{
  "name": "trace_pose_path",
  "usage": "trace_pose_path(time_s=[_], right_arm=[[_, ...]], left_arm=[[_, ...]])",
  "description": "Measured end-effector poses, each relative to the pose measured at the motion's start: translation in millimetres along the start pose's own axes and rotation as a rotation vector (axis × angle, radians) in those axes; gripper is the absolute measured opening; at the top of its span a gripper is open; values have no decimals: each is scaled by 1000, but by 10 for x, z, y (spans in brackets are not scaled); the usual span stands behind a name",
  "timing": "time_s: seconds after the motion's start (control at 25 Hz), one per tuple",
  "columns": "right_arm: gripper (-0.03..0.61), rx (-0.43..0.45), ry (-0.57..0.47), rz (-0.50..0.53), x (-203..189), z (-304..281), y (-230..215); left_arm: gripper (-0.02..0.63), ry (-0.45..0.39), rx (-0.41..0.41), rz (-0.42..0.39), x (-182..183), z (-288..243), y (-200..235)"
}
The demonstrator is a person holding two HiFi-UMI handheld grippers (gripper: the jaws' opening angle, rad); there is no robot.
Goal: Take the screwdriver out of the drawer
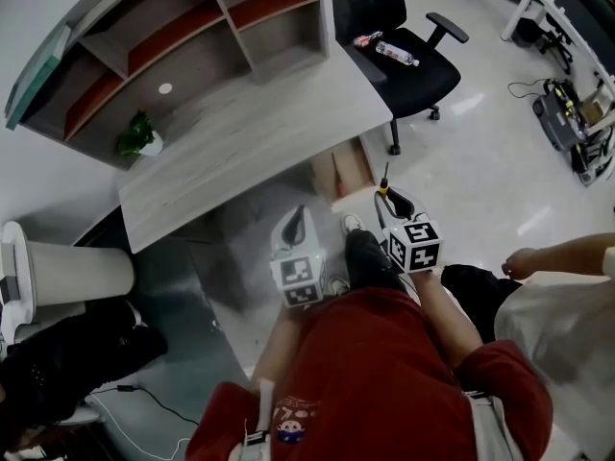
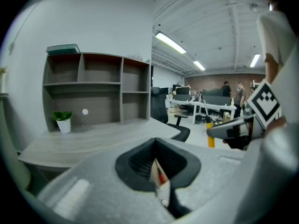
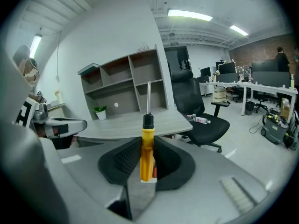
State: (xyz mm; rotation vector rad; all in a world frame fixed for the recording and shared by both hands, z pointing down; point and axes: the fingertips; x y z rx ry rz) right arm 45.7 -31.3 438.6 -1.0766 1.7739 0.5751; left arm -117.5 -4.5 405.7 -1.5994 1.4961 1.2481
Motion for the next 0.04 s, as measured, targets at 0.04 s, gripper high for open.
trace_pose_path(time_s=[0.04], right_arm=[[80,-1,-1,2,4,1,1]], left_arm=[[-2,0,0,0,1,3,5]])
Point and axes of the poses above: the fingertips, and each gripper's own axes: z backward along the fingers, y to its left, x out of its top, and after that the axes turned 10 degrees about z, right-handed
